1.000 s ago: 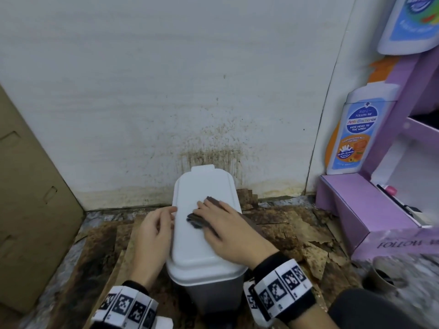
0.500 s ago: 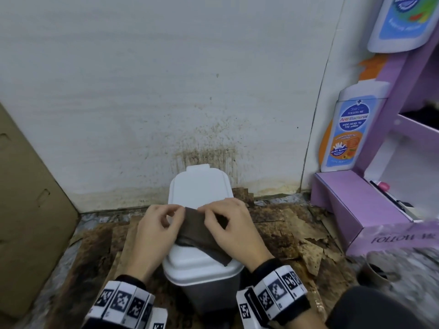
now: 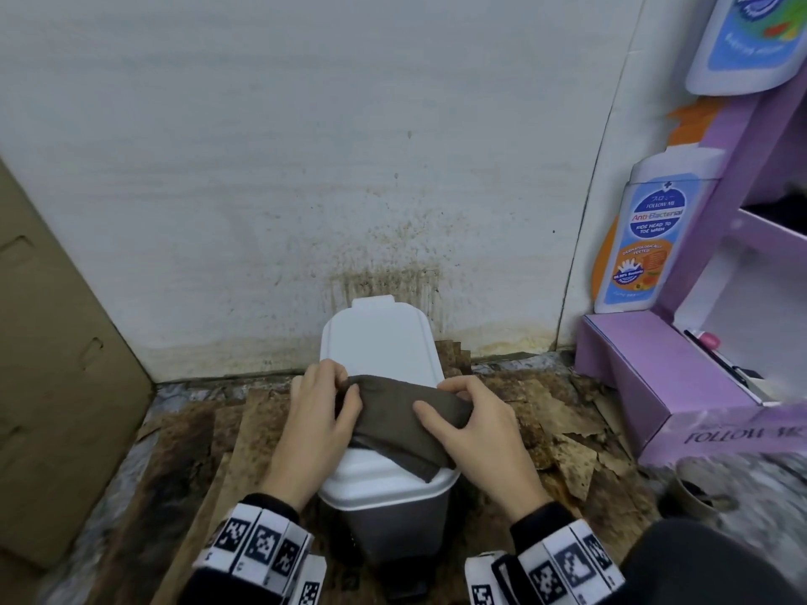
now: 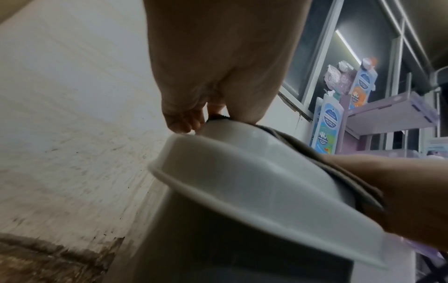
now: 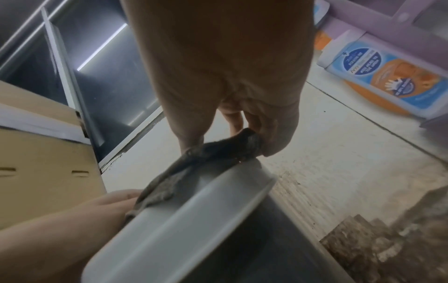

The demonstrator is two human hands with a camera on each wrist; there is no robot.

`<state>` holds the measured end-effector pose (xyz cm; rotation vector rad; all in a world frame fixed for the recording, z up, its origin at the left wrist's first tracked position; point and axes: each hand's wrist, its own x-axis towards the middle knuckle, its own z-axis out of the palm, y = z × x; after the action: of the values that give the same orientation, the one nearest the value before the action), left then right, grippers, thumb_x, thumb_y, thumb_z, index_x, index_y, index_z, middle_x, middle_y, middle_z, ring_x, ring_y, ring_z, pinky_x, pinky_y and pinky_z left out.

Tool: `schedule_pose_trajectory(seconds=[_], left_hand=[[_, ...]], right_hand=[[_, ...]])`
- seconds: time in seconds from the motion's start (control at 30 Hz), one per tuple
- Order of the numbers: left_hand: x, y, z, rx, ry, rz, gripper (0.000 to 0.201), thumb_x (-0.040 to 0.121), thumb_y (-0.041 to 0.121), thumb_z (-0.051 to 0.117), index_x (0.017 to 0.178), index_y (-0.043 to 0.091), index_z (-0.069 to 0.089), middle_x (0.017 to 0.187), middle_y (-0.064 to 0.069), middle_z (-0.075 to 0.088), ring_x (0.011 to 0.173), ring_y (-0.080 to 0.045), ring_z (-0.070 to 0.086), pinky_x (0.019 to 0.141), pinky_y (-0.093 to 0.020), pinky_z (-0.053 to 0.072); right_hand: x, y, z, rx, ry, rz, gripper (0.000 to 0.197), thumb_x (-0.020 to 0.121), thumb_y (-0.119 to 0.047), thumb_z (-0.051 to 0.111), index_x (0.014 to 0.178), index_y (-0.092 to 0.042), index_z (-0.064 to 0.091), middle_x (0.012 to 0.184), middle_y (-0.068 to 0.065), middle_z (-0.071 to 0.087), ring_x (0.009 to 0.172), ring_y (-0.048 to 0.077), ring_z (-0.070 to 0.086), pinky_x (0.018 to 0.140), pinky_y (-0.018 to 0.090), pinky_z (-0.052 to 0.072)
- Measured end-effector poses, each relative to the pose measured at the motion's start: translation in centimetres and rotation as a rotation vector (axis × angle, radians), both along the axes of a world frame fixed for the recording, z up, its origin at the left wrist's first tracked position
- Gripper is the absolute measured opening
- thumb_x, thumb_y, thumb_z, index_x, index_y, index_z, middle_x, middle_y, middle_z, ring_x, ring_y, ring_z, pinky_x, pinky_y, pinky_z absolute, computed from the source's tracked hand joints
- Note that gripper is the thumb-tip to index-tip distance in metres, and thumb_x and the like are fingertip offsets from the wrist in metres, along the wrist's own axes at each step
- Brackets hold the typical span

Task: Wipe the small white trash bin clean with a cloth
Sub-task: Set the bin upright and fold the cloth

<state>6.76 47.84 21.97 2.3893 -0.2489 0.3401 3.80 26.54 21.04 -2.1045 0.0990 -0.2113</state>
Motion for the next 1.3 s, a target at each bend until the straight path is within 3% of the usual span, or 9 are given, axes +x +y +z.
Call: schedule_pose_trajectory(seconds=[0.2, 0.33, 0.5, 0.6, 0.73, 1.0, 1.1, 1.23, 1.3], left_hand=[[-0.5, -1.1, 0.2, -0.084, -0.057, -0.014, 0.023, 0.107, 0.021, 0.044, 0.089, 0.029, 0.032, 0.075, -0.003, 0.050, 0.066, -0.016, 0.052, 0.054, -0.027, 0.032], [-0.5, -1.3, 0.0, -0.196, -0.080, 0.023, 0.015, 0.108, 0.022, 0.044, 0.096, 0.023, 0.035, 0.068, -0.001, 0.054, 0.058, -0.015, 0.056, 0.047, -0.027, 0.033], [-0.5, -2.8, 1.2, -0.215, -0.158, 0.002, 0.010, 0.109, 0.028, 0.043, 0.101, 0.025, 0.048, 0.072, 0.006, 0.062, 0.067, -0.008, 0.061, 0.054, -0.033, 0.045], [-0.5, -4.9, 3.0, -0.228, -0.209, -0.003, 0.024, 0.108, 0.030, 0.043, 0.089, 0.020, 0.052, 0.069, 0.001, 0.057, 0.064, -0.013, 0.057, 0.054, -0.036, 0.042], [-0.3, -9.7, 6.0, -0.306, -0.202, -0.060, 0.027, 0.109, 0.033, 0.039, 0.089, 0.018, 0.048, 0.067, -0.001, 0.054, 0.060, -0.018, 0.055, 0.049, -0.034, 0.036], [-0.4, -22.6, 9.3, -0.359, -0.192, -0.282, 0.028, 0.110, 0.030, 0.040, 0.086, 0.014, 0.043, 0.067, 0.001, 0.044, 0.058, -0.011, 0.043, 0.055, -0.037, 0.028], [-0.6, -27.6, 9.0, -0.357, -0.164, -0.386, 0.026, 0.110, 0.028, 0.042, 0.091, 0.011, 0.047, 0.068, 0.003, 0.046, 0.058, -0.010, 0.044, 0.055, -0.034, 0.023], [-1.3, -34.1, 5.9, -0.309, -0.077, -0.539, 0.021, 0.109, 0.027, 0.044, 0.094, 0.014, 0.051, 0.076, 0.007, 0.055, 0.067, -0.010, 0.051, 0.058, -0.024, 0.032], [-1.5, -37.0, 3.3, -0.269, -0.011, -0.610, 0.022, 0.110, 0.029, 0.043, 0.092, 0.017, 0.048, 0.078, 0.001, 0.057, 0.072, -0.014, 0.056, 0.061, -0.034, 0.038]], right_hand=[[-0.1, -0.6, -0.2, 0.159, 0.048, -0.023, 0.032, 0.081, -0.053, 0.081, 0.089, -0.023, 0.073, 0.083, -0.007, 0.076, 0.079, 0.000, 0.070, 0.069, 0.025, 0.059], [-0.2, 0.1, -0.2, 0.098, -0.059, 0.058, 0.026, 0.094, -0.052, 0.066, 0.094, -0.026, 0.062, 0.093, -0.003, 0.068, 0.089, 0.007, 0.066, 0.076, 0.038, 0.058], [-0.5, -1.1, 2.1, 0.134, -0.160, 0.042, 0.022, 0.100, -0.044, 0.062, 0.103, -0.023, 0.055, 0.091, -0.005, 0.068, 0.085, 0.000, 0.066, 0.064, 0.017, 0.049], [-0.7, -3.4, 4.4, 0.068, -0.225, -0.008, 0.028, 0.098, -0.047, 0.063, 0.099, -0.021, 0.055, 0.085, 0.002, 0.067, 0.078, 0.005, 0.064, 0.058, 0.021, 0.046], [-1.5, -7.8, 8.0, -0.062, -0.311, -0.053, 0.028, 0.098, -0.048, 0.062, 0.102, -0.022, 0.053, 0.081, 0.002, 0.067, 0.075, 0.008, 0.063, 0.068, 0.028, 0.048], [-5.0, -20.9, 13.1, -0.257, -0.305, -0.179, 0.028, 0.099, -0.051, 0.059, 0.099, -0.024, 0.053, 0.079, -0.007, 0.067, 0.075, 0.003, 0.063, 0.062, 0.019, 0.043], [-7.1, -25.8, 12.4, -0.291, -0.286, -0.248, 0.023, 0.099, -0.047, 0.060, 0.090, -0.029, 0.048, 0.071, -0.008, 0.059, 0.067, -0.002, 0.059, 0.058, 0.018, 0.038], [-10.0, -31.8, 7.8, -0.259, -0.186, -0.354, 0.031, 0.100, -0.048, 0.058, 0.097, -0.018, 0.051, 0.080, 0.001, 0.062, 0.074, 0.014, 0.061, 0.059, 0.027, 0.036], [-11.4, -34.3, 4.8, -0.221, -0.127, -0.388, 0.030, 0.101, -0.048, 0.057, 0.099, -0.018, 0.051, 0.079, -0.002, 0.061, 0.071, 0.011, 0.060, 0.058, 0.024, 0.037]])
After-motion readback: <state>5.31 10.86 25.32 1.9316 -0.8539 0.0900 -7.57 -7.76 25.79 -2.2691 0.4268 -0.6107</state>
